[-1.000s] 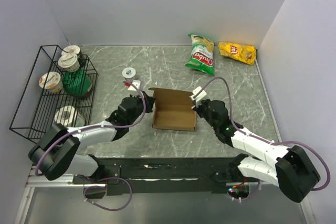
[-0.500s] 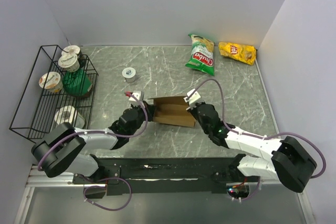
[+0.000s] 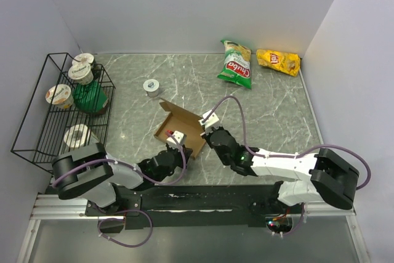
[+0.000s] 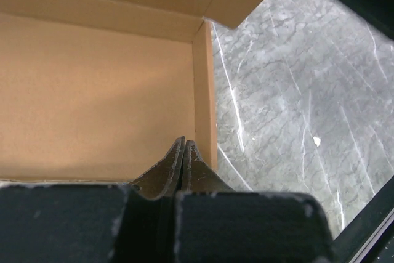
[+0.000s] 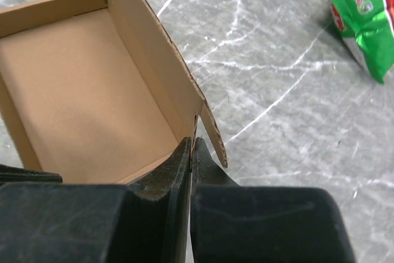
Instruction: Fold the paper box
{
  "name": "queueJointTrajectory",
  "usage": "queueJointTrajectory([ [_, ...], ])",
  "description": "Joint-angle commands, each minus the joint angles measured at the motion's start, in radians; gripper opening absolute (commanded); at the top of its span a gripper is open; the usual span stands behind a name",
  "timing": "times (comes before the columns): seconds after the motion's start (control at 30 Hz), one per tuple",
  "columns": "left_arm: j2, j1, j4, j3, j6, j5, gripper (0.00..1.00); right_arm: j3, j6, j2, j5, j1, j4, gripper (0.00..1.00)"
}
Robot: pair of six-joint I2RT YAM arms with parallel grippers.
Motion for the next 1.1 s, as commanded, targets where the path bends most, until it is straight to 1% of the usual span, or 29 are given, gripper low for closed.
queueJointTrajectory([
  [0.0,-0.038,-0.014,0.049,0.002,0.013,-0.048,0.01,0.007,0.050,0.041,0.113,0.021,-0.004,0.00],
  [0.07,-0.115,-0.013,0.000,0.008,0.019,-0.046,0.02,-0.004,-0.004,0.045,0.121,0.021,0.025,0.00],
  [0.1,-0.148,-0.010,-0.071,0.025,0.031,-0.045,0.05,-0.022,-0.065,0.044,0.118,0.021,0.039,0.00],
  [0.13,-0.222,0.010,-0.105,0.034,0.039,-0.015,0.12,-0.035,-0.103,0.039,0.110,0.018,0.062,0.00],
  [0.17,-0.262,0.027,-0.132,0.042,0.044,0.001,0.36,-0.049,-0.131,0.013,0.039,0.011,0.110,0.00],
  [0.2,-0.302,0.052,-0.161,0.043,0.050,0.027,0.50,-0.074,-0.191,0.001,-0.008,-0.001,0.138,0.00],
  [0.23,-0.384,0.114,-0.200,0.042,0.054,0.058,0.63,-0.085,-0.214,-0.011,-0.037,-0.007,0.163,0.00],
  [0.27,-0.426,0.150,-0.224,0.037,0.062,0.132,0.83,-0.088,-0.223,-0.030,-0.075,-0.019,0.166,0.00],
  [0.3,-0.466,0.191,-0.246,0.031,0.079,0.174,0.89,-0.078,-0.231,-0.039,-0.115,-0.036,0.145,0.00],
  [0.33,-0.536,0.267,-0.273,0.027,0.091,0.211,0.93,-0.072,-0.237,-0.048,-0.155,-0.073,0.122,0.00],
  [0.37,-0.566,0.308,-0.280,0.020,0.106,0.293,0.99,-0.069,-0.242,-0.070,-0.192,-0.091,0.102,0.00],
  [0.4,-0.589,0.349,-0.284,0.014,0.125,0.346,0.99,-0.067,-0.240,-0.085,-0.288,-0.117,0.071,0.00],
  [0.43,-0.613,0.439,-0.300,0.019,0.131,0.404,0.96,-0.067,-0.236,-0.102,-0.353,-0.184,0.050,0.00],
  [0.47,-0.617,0.485,-0.327,0.023,0.134,0.450,0.96,-0.067,-0.234,-0.141,-0.432,-0.220,0.025,0.00],
  [0.5,-0.615,0.533,-0.329,0.031,0.137,0.581,0.96,-0.072,-0.242,-0.160,-0.539,-0.255,0.002,0.00],
  [0.53,-0.601,0.619,-0.324,0.034,0.137,0.646,0.96,-0.075,-0.251,-0.179,-0.584,-0.281,-0.010,0.00],
  [0.57,-0.589,0.654,-0.300,0.034,0.136,0.697,0.96,-0.073,-0.259,-0.203,-0.621,-0.330,-0.025,0.00],
  [0.6,-0.575,0.685,-0.289,0.037,0.136,0.781,0.96,-0.060,-0.272,-0.211,-0.655,-0.358,-0.044,0.00],
  [0.63,-0.548,0.732,-0.277,0.039,0.137,0.817,0.96,-0.052,-0.272,-0.214,-0.728,-0.378,-0.080,0.00],
  [0.67,-0.531,0.751,-0.259,0.040,0.139,0.860,0.96,-0.047,-0.268,-0.216,-0.764,-0.425,-0.087,0.00],
  [0.73,-0.465,0.774,-0.225,0.062,0.163,0.938,0.96,-0.041,-0.256,-0.211,-0.862,-0.456,-0.076,0.00],
  [0.87,-0.341,0.785,-0.212,0.125,0.217,0.992,0.99,0.005,-0.269,-0.136,-0.950,-0.505,-0.122,0.00],
  [0.93,-0.284,0.799,-0.191,0.146,0.238,0.991,0.99,0.030,-0.269,-0.114,-0.977,-0.527,-0.128,0.00],
  [1.03,-0.226,0.831,-0.206,0.177,0.268,0.990,0.94,0.042,-0.265,-0.096,-0.991,-0.538,-0.127,0.00],
  [1.07,-0.215,0.839,-0.206,0.183,0.268,0.984,0.89,0.042,-0.265,-0.091,-0.990,-0.539,-0.127,0.00],
])
